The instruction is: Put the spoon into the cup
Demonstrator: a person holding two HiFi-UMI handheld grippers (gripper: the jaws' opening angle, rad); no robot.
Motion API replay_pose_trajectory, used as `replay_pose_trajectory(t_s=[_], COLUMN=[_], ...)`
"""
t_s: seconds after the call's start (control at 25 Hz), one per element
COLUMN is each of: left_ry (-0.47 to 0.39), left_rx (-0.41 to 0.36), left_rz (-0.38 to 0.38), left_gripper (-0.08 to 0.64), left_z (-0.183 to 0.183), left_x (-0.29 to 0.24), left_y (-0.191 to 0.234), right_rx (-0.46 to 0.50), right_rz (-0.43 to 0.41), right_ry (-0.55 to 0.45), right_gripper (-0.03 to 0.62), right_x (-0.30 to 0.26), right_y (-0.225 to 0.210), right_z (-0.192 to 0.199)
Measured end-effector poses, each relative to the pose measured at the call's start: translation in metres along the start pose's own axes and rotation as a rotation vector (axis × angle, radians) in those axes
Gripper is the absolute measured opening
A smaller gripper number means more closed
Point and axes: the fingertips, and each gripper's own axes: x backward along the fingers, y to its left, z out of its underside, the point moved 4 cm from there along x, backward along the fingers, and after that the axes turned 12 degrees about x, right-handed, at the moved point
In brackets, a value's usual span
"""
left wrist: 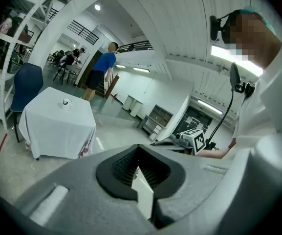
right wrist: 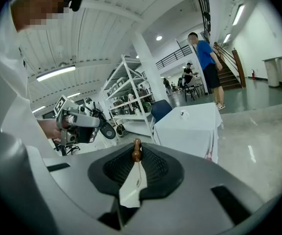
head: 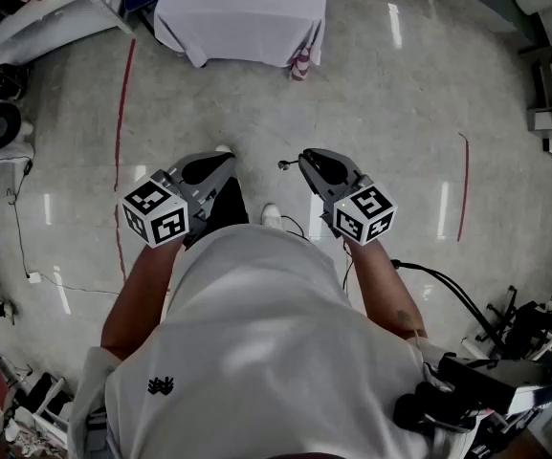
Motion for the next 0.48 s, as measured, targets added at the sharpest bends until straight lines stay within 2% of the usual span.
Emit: replay_pose_trajectory(t_s=[0.32, 0.48], left_ry=[-0.015, -0.020], left_rx=[-0.016, -0.025], left_rz=[0.036, 0.027], left_gripper=[0.005, 0.005], left_z=[-0.098, -0.144], left_x=[0.001, 0.017], left_y=[0.080, 0.128], right_rx=[-0.014, -0.033], right_rz=[0.019, 0.037], right_ry=[0.023, 0.019], right_gripper=[0.051, 0.049], right_x=[-0.103, -0.160], right_y=[-0.037, -0.058], right_z=[-0.061, -0.095])
